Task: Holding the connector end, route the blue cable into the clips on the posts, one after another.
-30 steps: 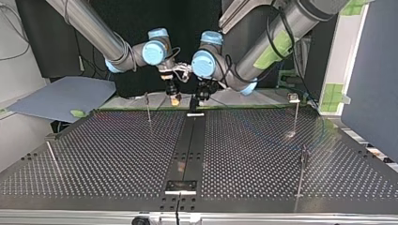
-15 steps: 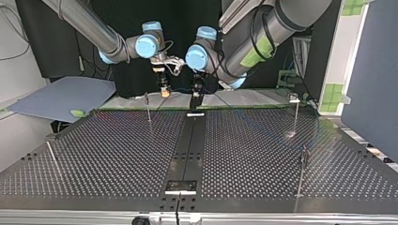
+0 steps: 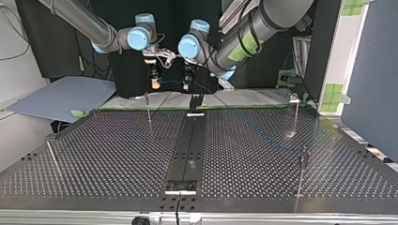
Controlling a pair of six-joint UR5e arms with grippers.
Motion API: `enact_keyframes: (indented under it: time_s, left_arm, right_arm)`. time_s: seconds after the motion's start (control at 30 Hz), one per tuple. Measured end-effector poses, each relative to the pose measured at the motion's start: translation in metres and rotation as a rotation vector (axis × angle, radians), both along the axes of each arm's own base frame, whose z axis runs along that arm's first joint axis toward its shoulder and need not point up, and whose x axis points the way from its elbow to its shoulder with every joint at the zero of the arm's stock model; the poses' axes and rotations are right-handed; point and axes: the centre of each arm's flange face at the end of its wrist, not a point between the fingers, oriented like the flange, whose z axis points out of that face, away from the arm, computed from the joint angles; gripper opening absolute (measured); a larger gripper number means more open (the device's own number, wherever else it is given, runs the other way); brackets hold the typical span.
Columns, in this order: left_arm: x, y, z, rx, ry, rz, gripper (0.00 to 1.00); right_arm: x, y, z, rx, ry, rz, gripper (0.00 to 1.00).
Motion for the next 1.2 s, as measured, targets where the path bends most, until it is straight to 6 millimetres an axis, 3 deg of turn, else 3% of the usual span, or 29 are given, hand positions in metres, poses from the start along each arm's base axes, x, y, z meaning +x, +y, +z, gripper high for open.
enact_keyframes:
  time_s: [0.23,0.43,0.87,1.03,1.2]
  left_arm:
    - [-0.017,-0.014,-0.039,-0.025,0.011,-0.035,0.00]
    - [-0.029,-0.022,-0.068,-0.057,0.015,-0.044,0.00]
    - [-0.038,-0.038,-0.070,-0.124,-0.036,-0.043,0.00]
    - [-0.042,-0.040,-0.071,-0.134,-0.031,-0.046,0.00]
    - [-0.048,-0.043,-0.085,-0.110,-0.008,-0.044,0.00]
  right_arm:
    - [-0.018,0.001,-0.008,0.002,0.013,-0.026,0.00]
    - [-0.046,0.000,-0.019,0.017,0.037,-0.058,0.00]
    - [-0.088,-0.020,-0.026,0.007,0.023,-0.069,0.00]
    - [-0.091,-0.023,-0.026,0.009,0.021,-0.067,0.00]
    - [-0.091,-0.023,-0.027,0.010,0.019,-0.055,0.00]
